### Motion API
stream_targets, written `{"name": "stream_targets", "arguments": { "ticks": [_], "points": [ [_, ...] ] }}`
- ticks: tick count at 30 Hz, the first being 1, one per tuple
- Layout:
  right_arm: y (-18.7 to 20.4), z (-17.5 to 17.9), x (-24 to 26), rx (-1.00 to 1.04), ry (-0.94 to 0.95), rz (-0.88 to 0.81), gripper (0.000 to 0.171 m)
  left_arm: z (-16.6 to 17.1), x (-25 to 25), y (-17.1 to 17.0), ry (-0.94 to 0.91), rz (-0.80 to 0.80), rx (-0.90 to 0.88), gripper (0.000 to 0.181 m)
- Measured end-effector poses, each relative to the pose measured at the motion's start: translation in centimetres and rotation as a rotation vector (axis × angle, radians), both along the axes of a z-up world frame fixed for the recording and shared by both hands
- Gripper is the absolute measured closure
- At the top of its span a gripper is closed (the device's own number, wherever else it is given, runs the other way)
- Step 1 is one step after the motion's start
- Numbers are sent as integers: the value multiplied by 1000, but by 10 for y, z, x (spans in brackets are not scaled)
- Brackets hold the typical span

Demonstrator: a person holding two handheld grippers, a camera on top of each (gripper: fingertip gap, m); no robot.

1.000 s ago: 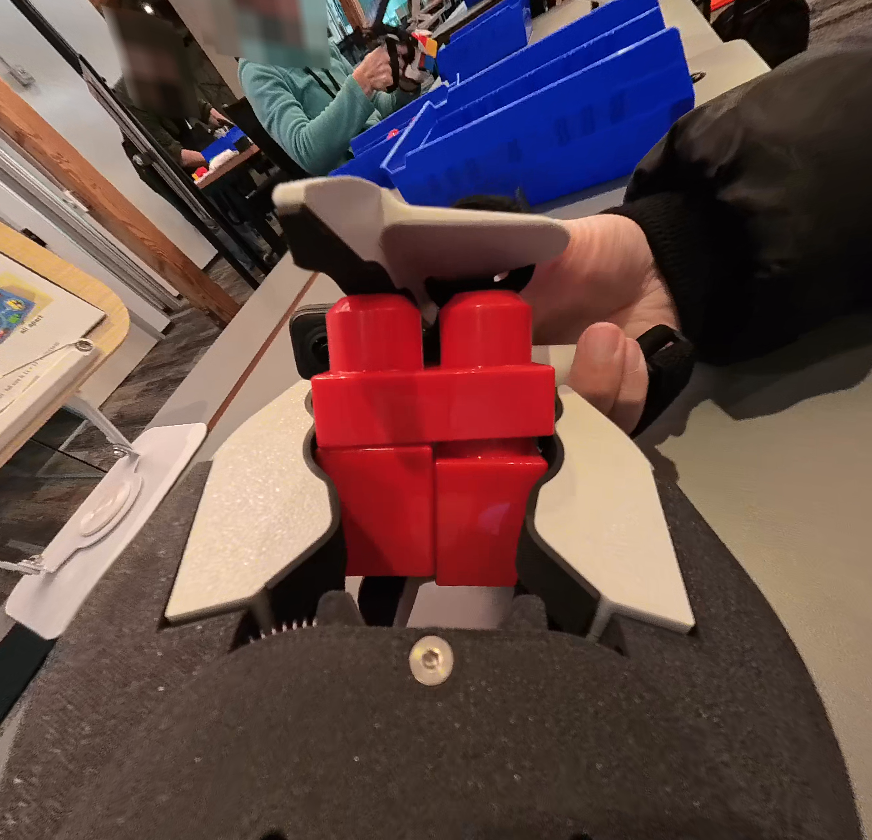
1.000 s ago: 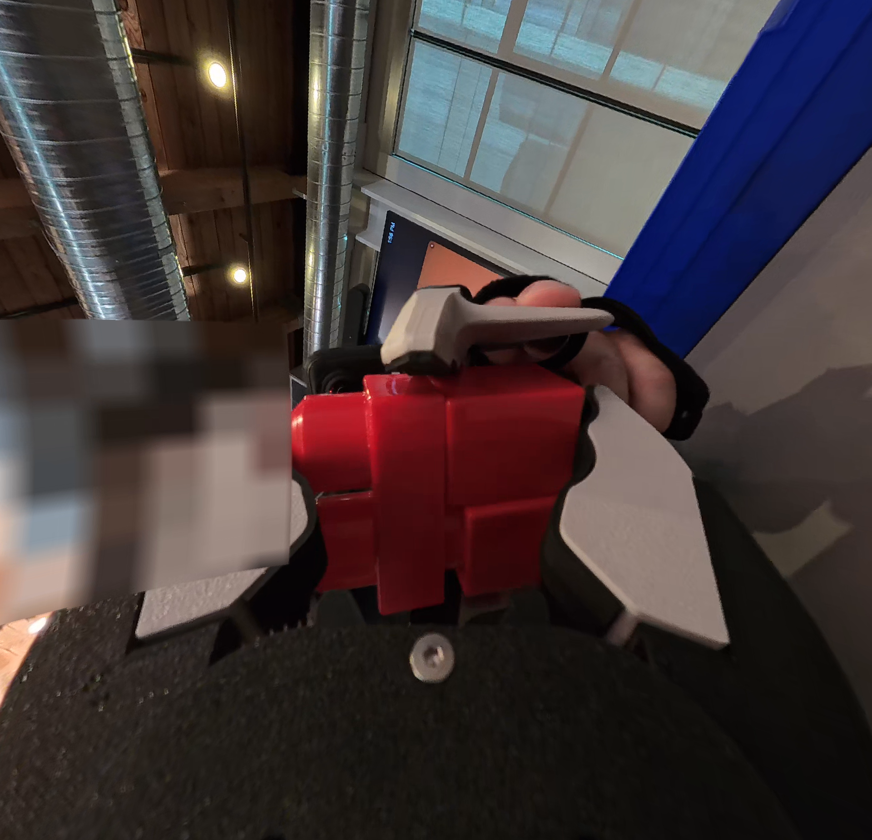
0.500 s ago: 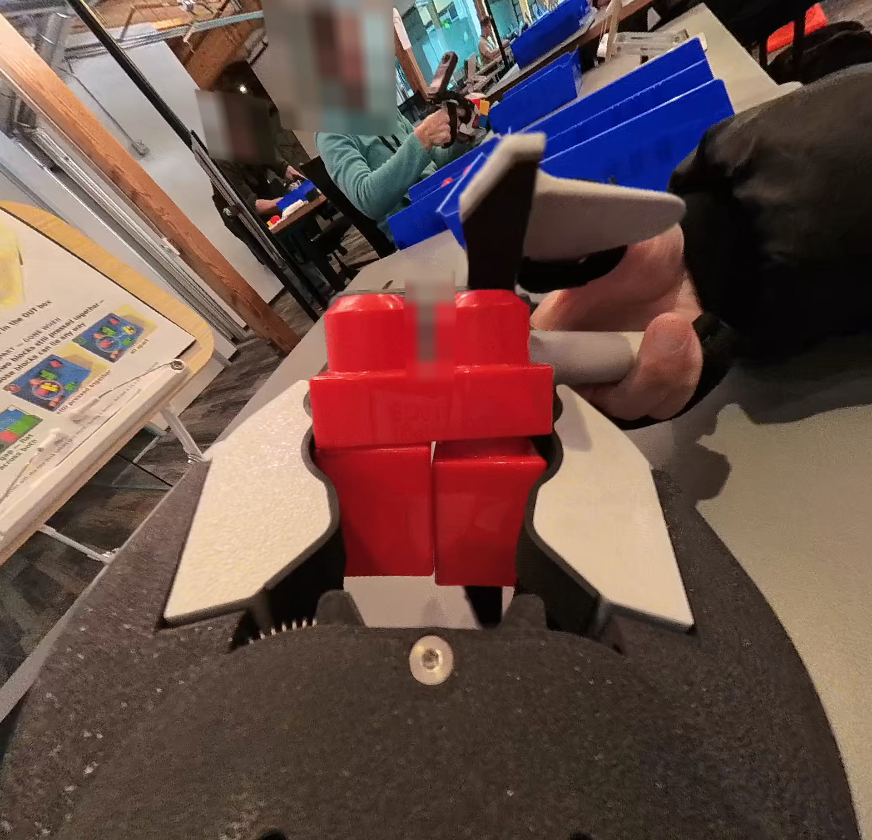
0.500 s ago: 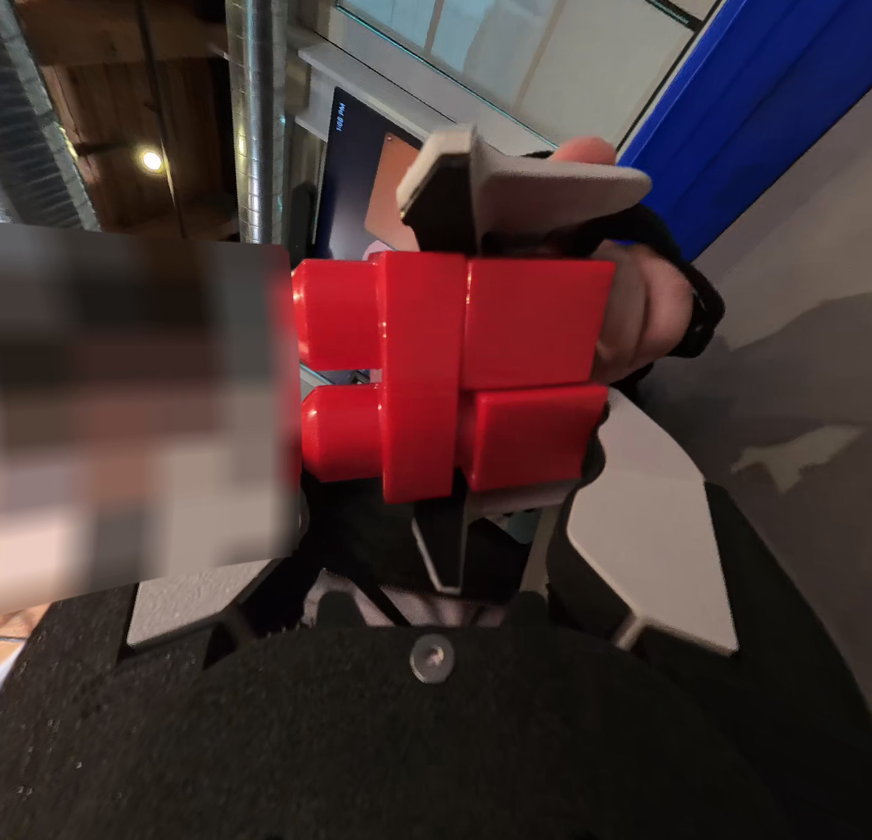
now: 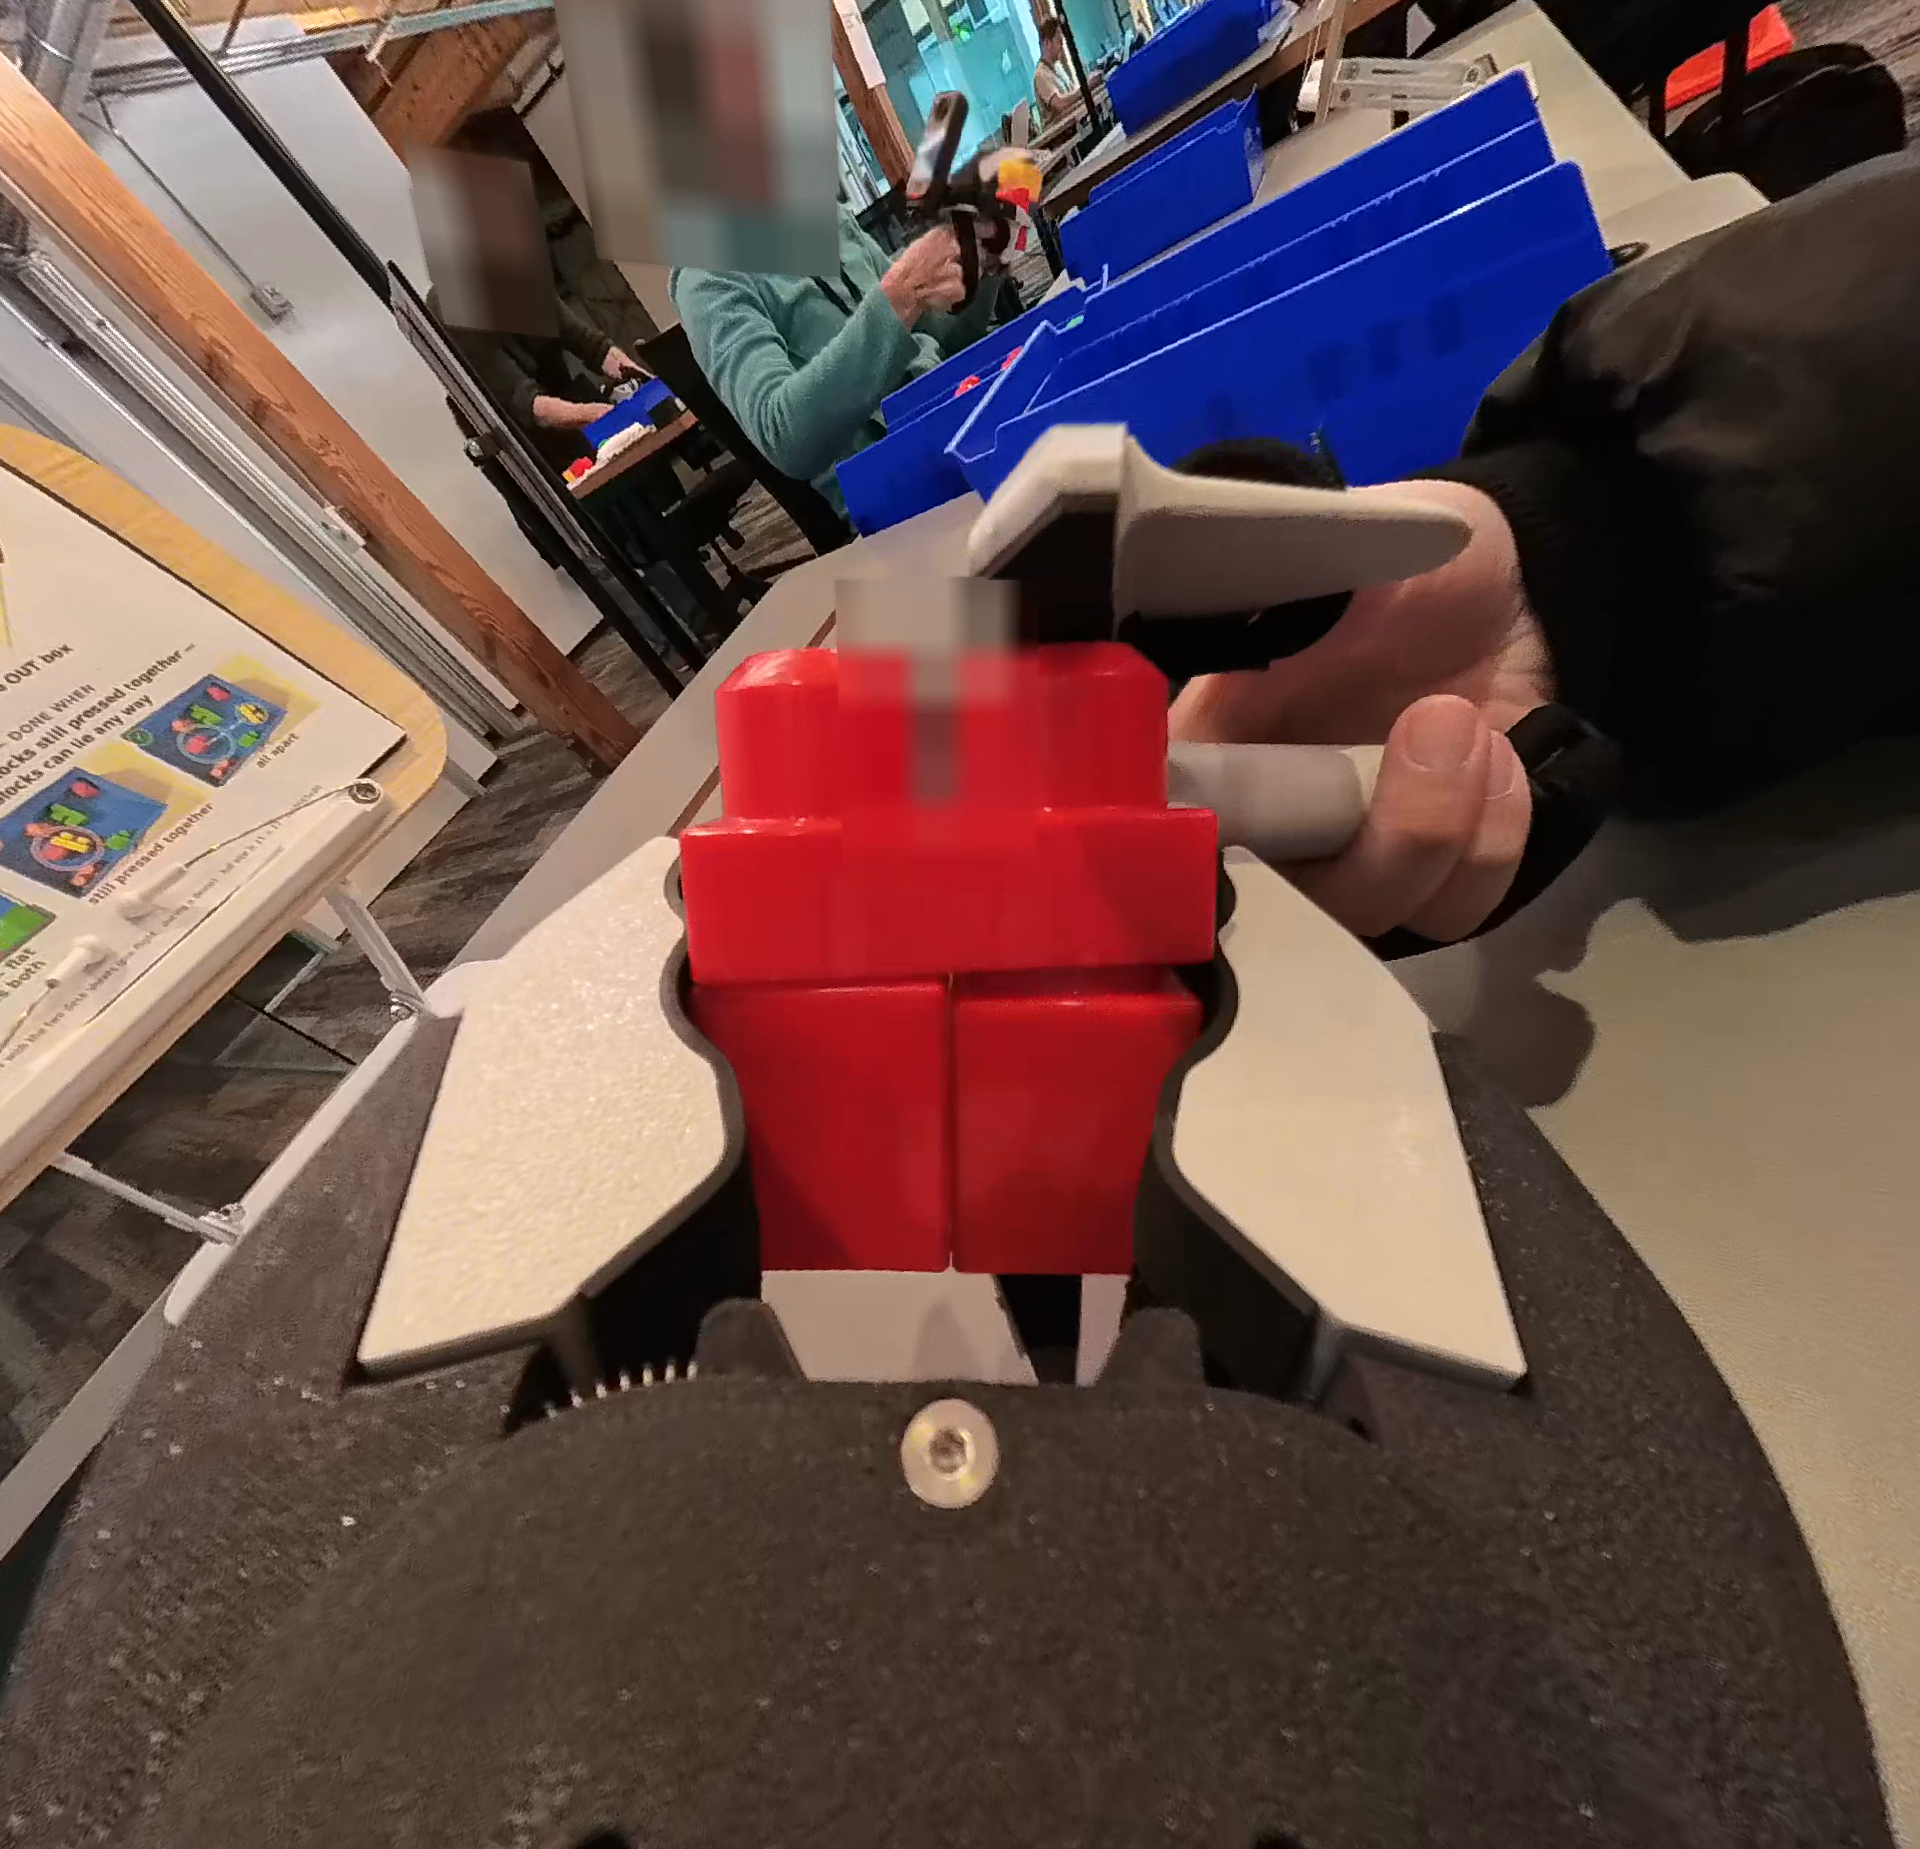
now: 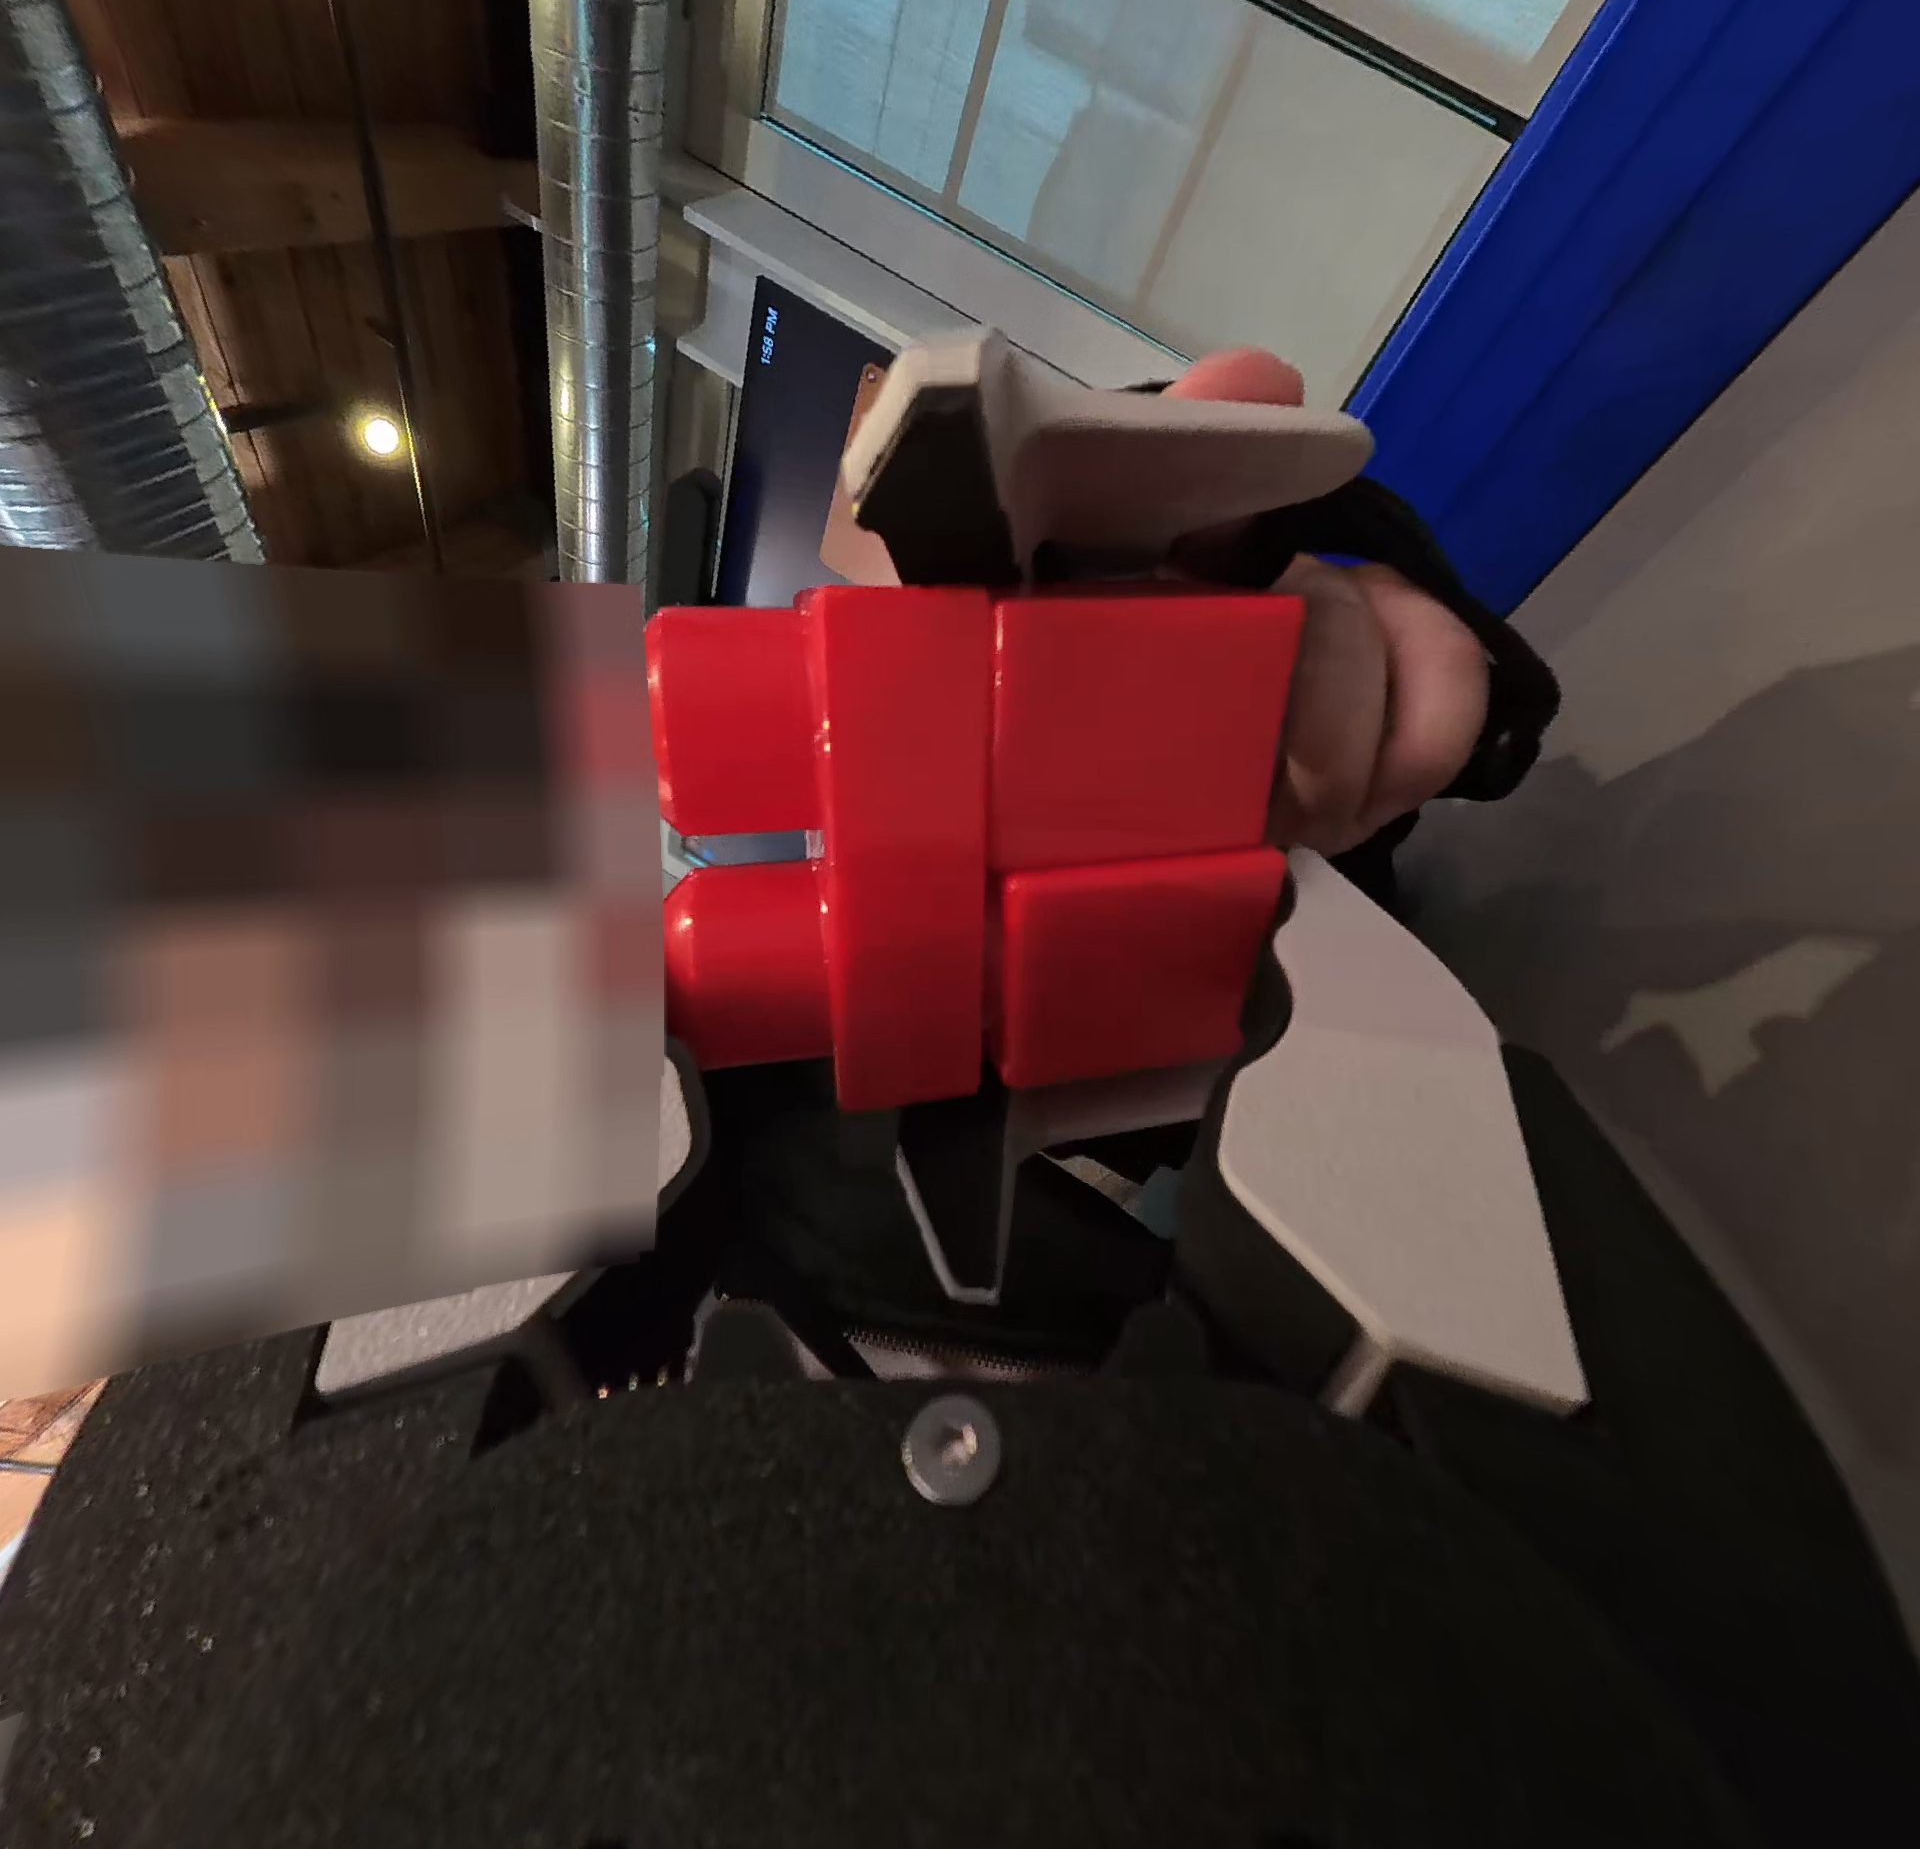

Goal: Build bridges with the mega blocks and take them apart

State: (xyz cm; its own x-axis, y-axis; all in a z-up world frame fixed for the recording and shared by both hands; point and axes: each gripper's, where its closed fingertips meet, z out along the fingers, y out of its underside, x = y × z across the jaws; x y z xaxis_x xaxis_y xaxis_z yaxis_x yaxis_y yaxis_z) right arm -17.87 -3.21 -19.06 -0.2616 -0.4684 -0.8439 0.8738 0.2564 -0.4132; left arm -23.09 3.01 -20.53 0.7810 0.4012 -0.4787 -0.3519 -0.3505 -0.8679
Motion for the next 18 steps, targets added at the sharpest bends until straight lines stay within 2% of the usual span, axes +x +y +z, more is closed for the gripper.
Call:
{"name": "stream_targets", "arguments": {
  "ticks": [12, 18],
  "points": [
    [-2, 1, -2, -14, 32, -42, 68, 2, -2, -2, 26, 18, 2, 90],
    [0, 6, -9, -55, -62, -37, 68, 5, -5, -3, 41, 56, 11, 90]
  ]
}}
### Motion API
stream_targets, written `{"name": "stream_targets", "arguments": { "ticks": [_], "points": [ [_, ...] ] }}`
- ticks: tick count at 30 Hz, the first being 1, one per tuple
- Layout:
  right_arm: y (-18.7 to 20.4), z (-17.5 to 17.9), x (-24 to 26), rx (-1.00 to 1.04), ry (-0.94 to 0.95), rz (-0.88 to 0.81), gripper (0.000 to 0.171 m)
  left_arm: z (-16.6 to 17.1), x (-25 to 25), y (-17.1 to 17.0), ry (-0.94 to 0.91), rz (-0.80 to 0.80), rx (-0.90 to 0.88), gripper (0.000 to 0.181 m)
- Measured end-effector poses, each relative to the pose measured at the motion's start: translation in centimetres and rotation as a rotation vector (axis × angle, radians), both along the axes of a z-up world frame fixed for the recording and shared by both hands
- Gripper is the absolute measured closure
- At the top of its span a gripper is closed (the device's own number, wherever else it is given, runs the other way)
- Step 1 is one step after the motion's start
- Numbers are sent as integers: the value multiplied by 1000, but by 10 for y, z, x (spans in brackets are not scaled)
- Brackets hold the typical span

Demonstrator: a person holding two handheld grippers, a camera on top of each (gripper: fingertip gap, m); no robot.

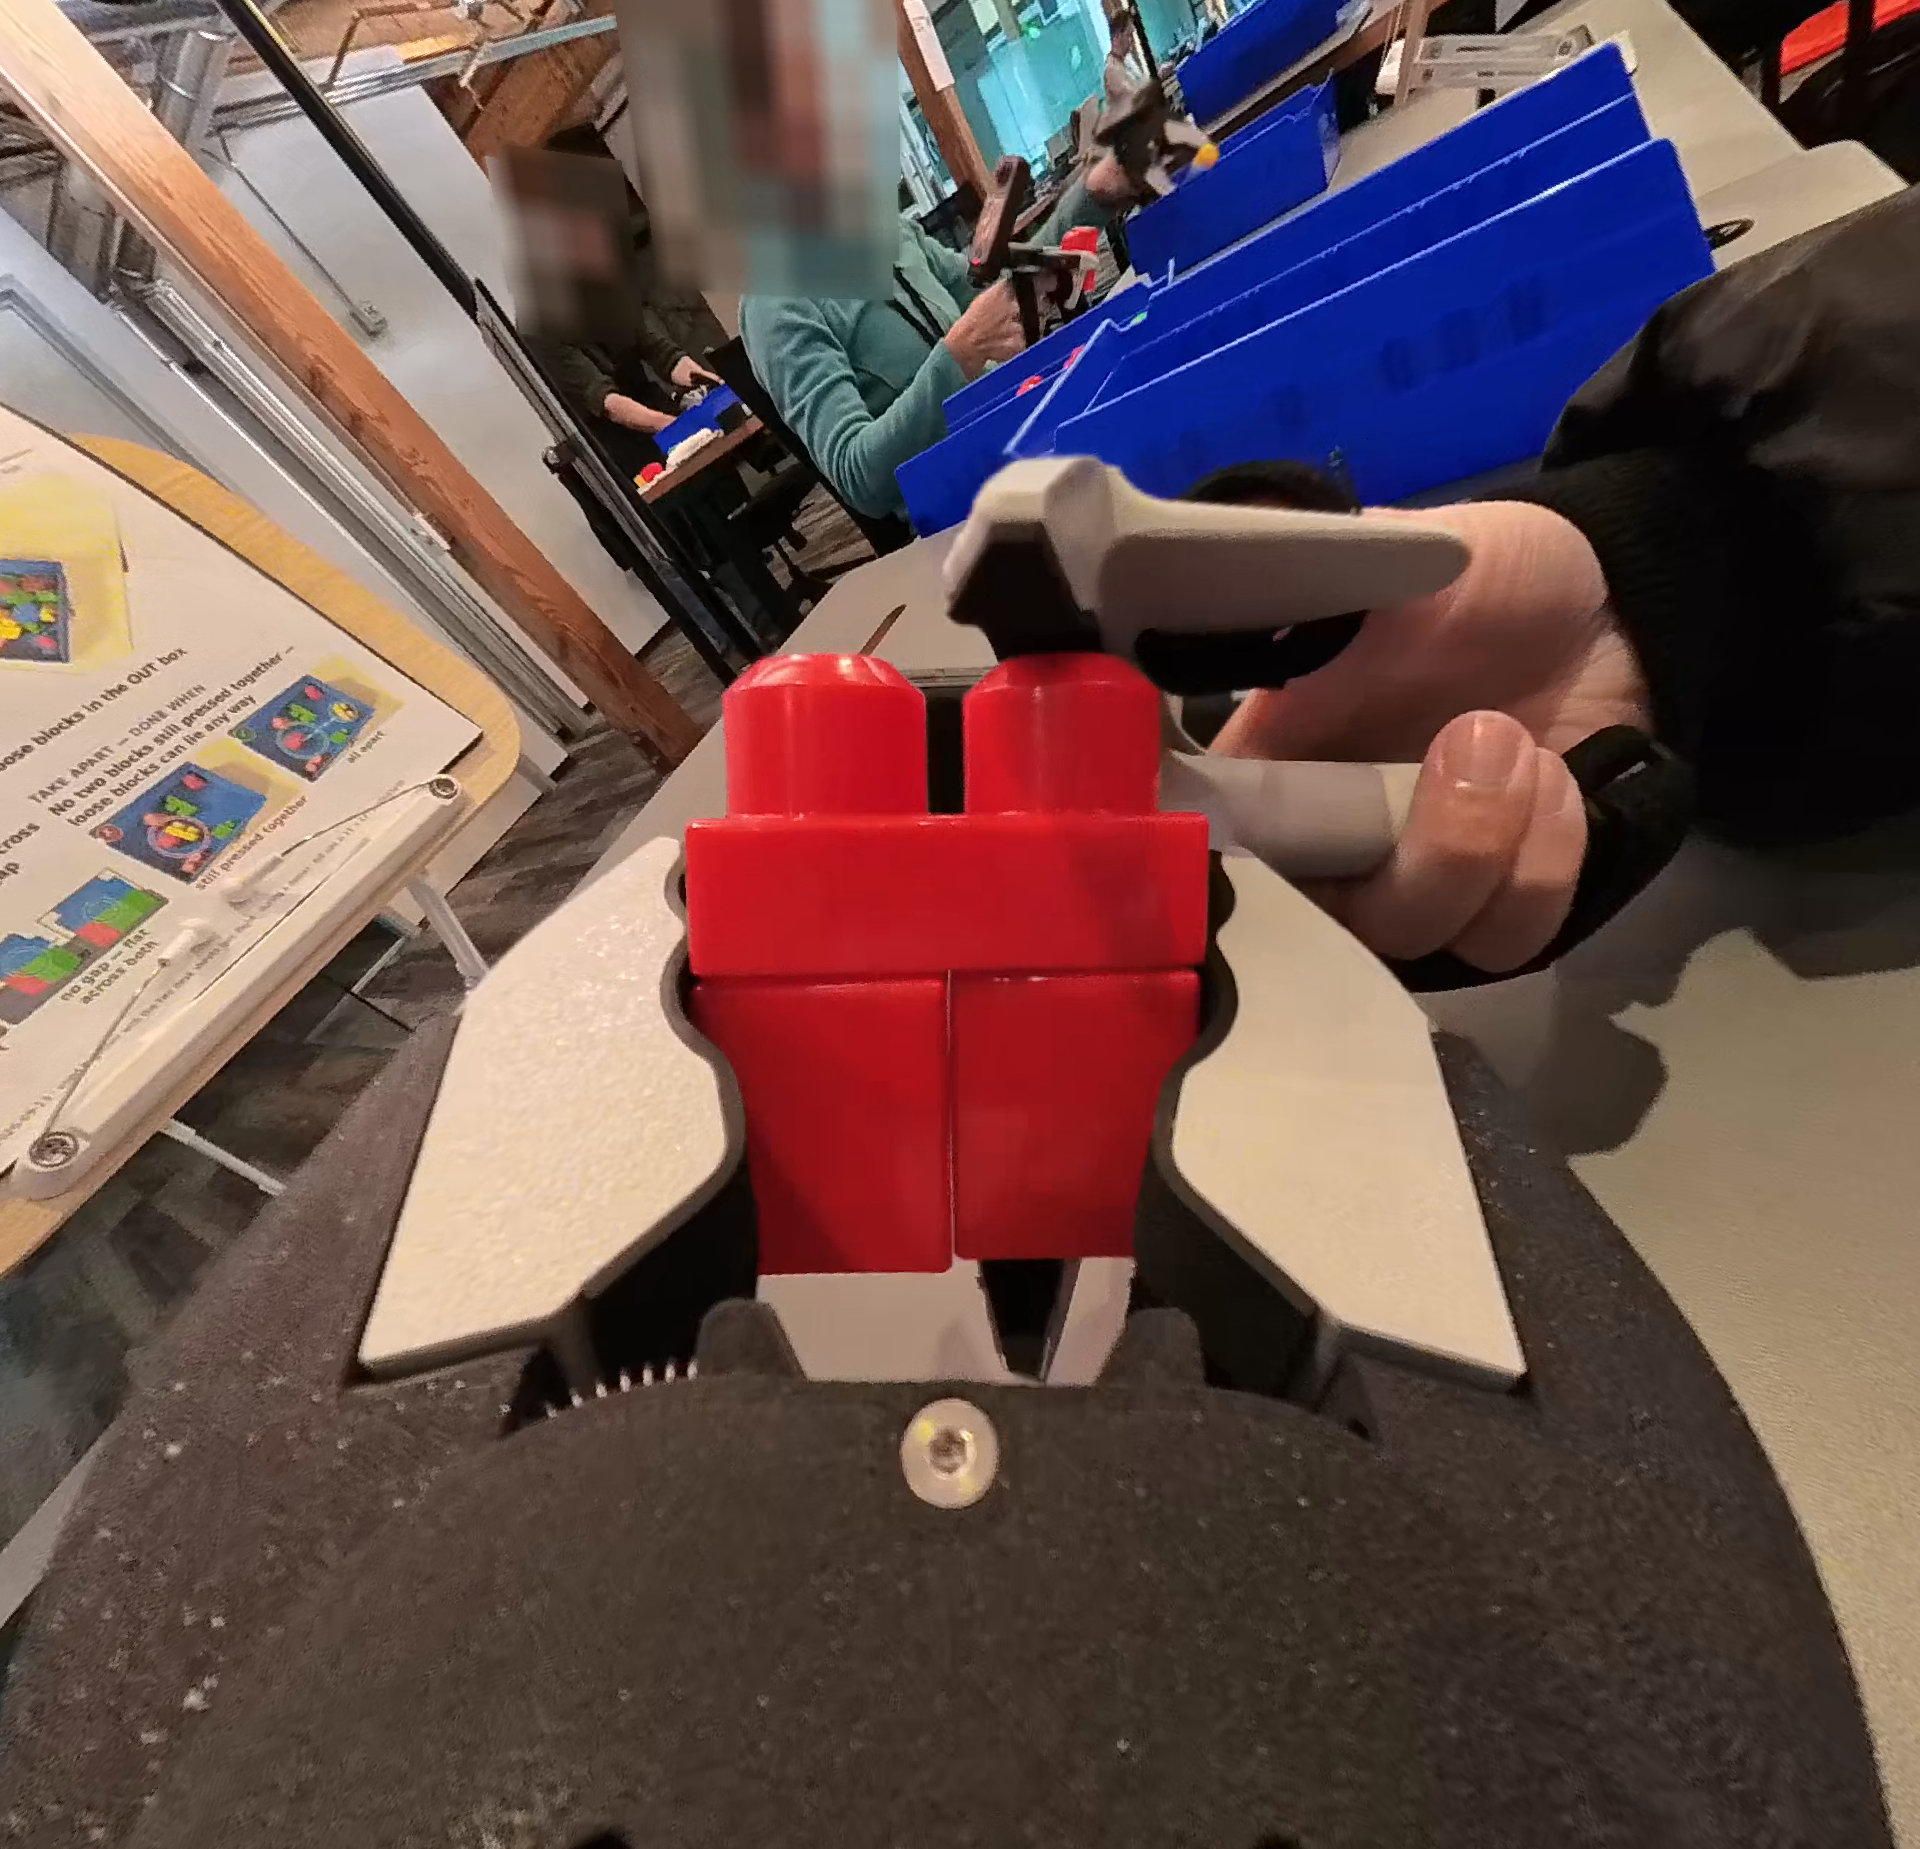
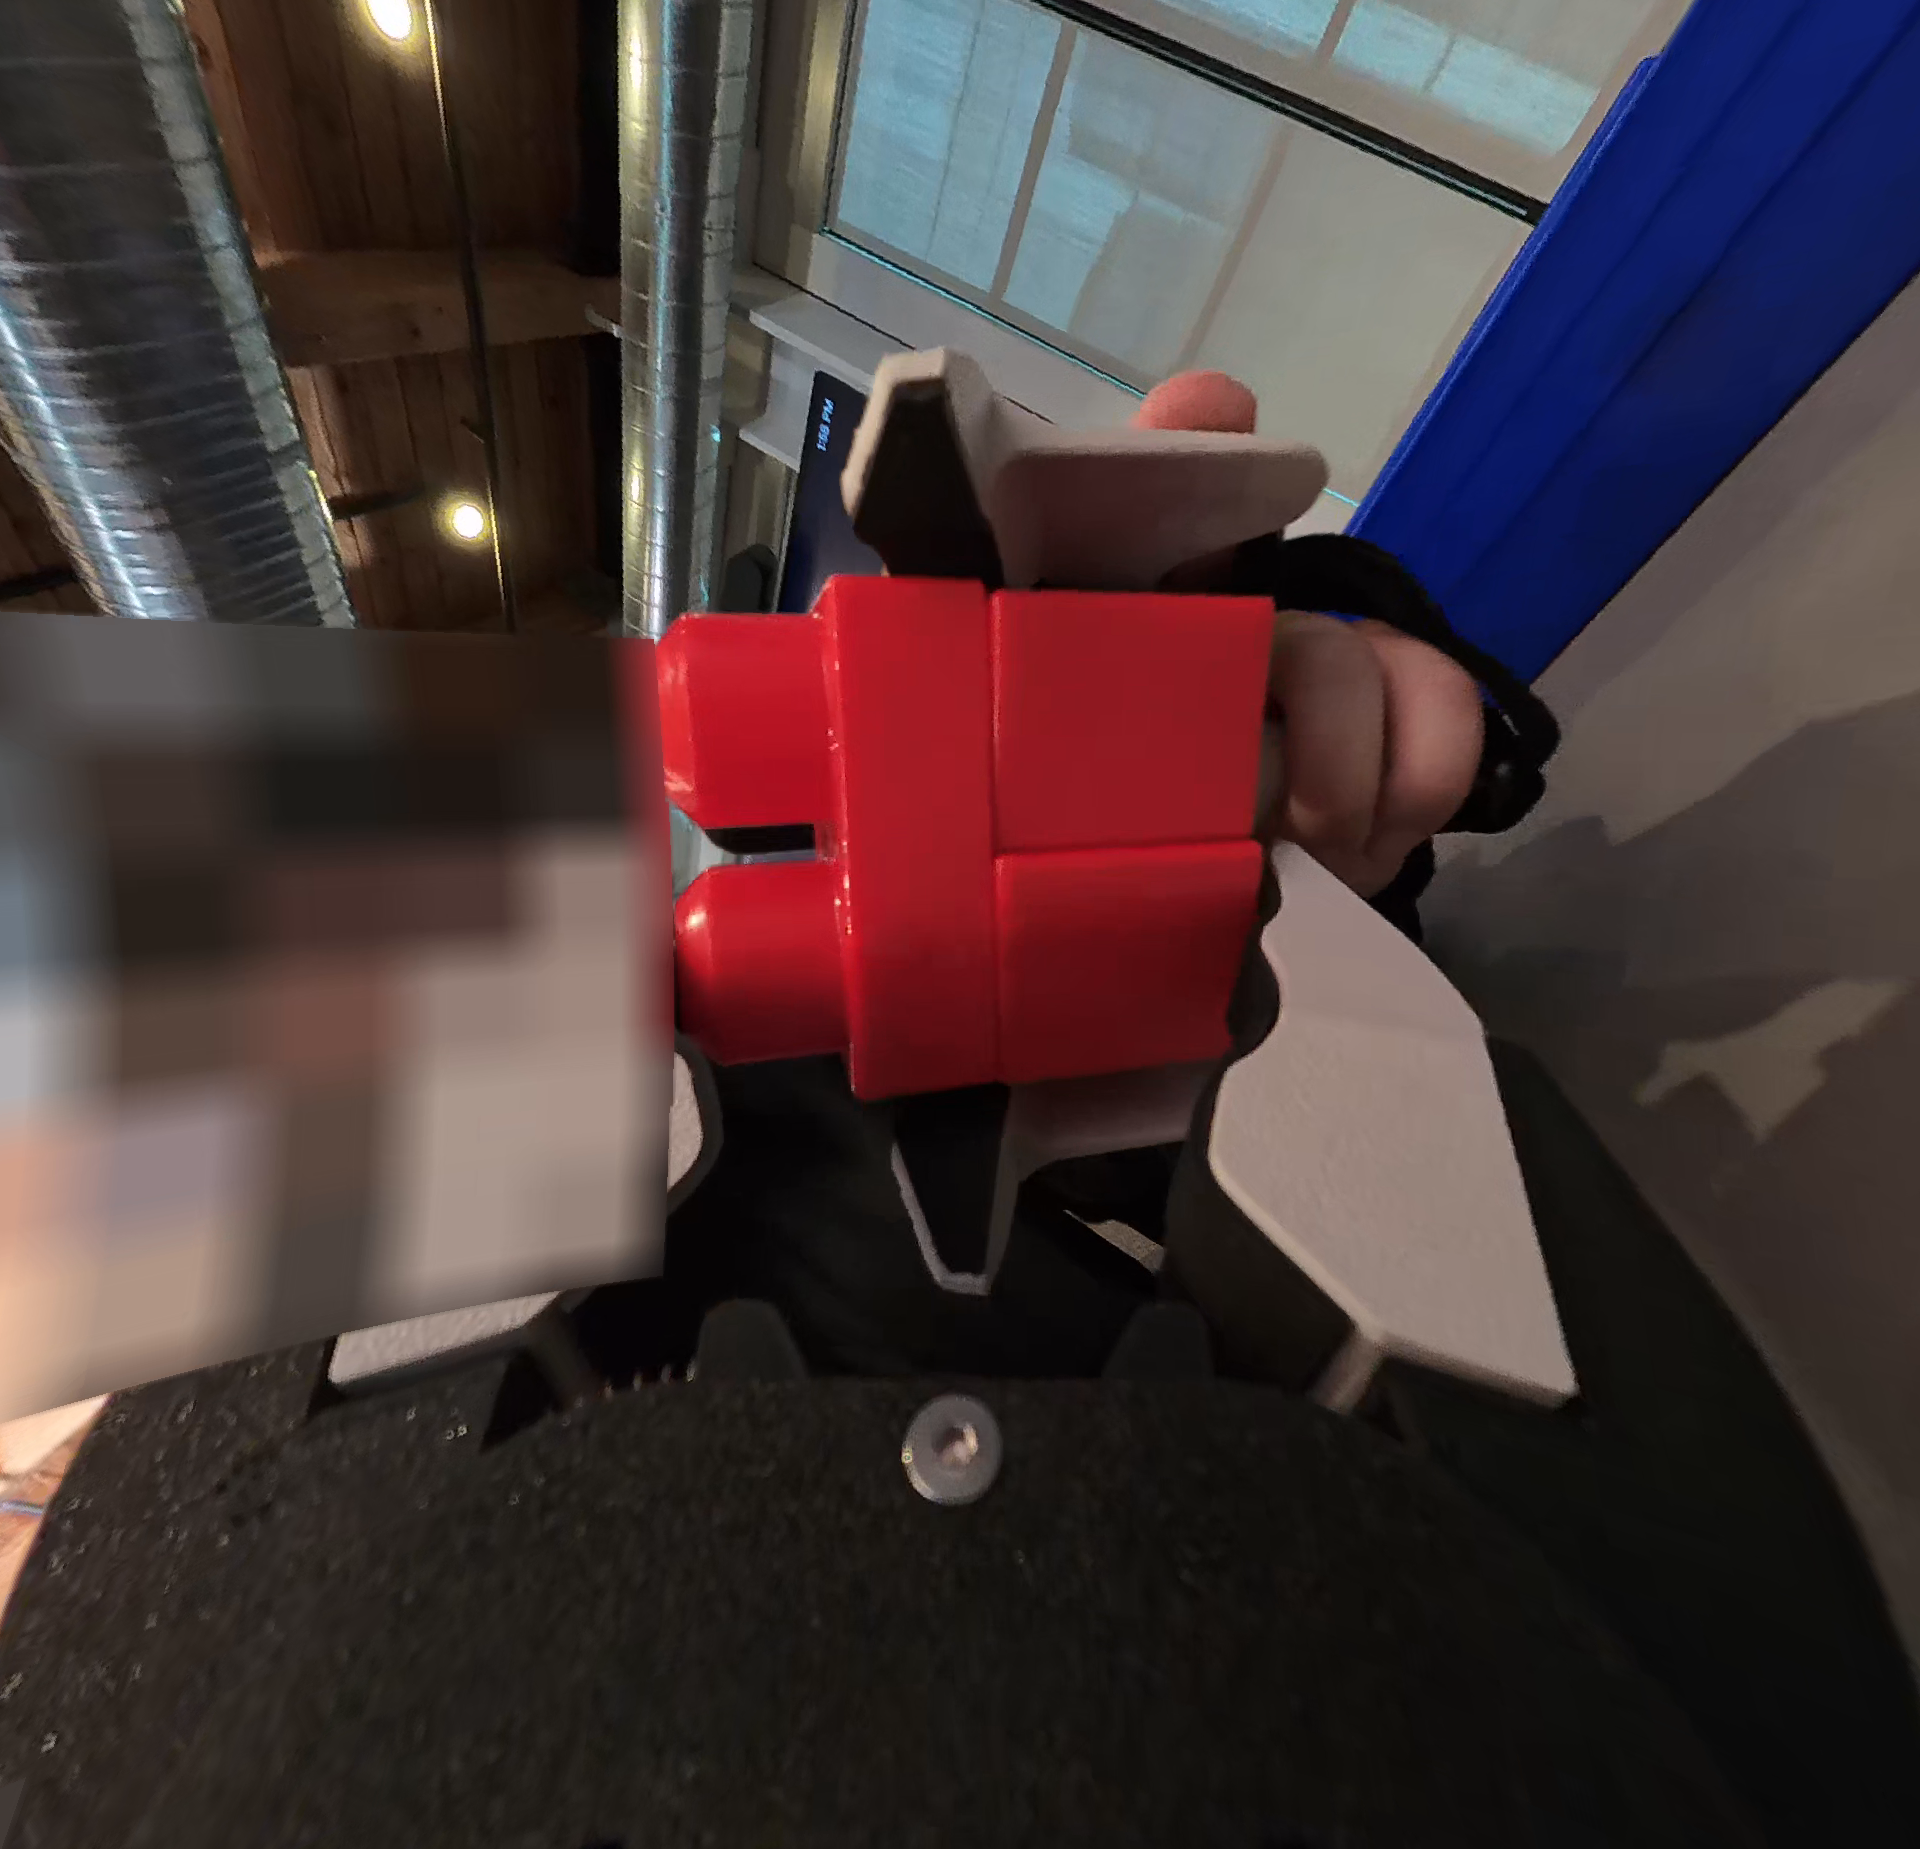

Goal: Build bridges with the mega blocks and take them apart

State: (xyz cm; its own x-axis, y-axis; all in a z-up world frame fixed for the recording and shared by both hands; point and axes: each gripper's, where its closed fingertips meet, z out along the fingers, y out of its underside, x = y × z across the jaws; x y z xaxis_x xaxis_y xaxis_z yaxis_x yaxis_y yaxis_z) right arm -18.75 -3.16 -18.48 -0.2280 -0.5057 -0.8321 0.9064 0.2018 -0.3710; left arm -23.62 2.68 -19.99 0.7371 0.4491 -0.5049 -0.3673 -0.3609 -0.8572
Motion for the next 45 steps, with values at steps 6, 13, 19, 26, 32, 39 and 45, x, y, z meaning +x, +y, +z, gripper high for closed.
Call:
{"name": "stream_targets", "arguments": {
  "ticks": [6, 13, 19, 26, 32, 39, 45],
  "points": [
    [1, -1, -5, -5, -55, -5, 68, -4, -4, -1, -34, 33, -7, 90],
    [3, 2, -8, -13, -44, -27, 68, -4, -10, -7, -34, 82, -23, 91],
    [2, -4, -9, 23, -17, -42, 68, -11, -12, -7, -50, 83, -55, 93],
    [-2, -3, -2, 31, 42, -39, 50, -13, -14, -8, -23, 105, -90, 94],
    [-4, -3, -2, 36, 28, -38, 59, -11, -14, -6, 13, 112, -89, 95],
    [7, 13, -14, -69, -43, -67, 79, 12, -9, -13, 64, 99, 21, 96],
    [4, 15, -4, -52, 24, -50, 71, 14, -5, -11, 90, 92, 28, 96]
  ]
}}
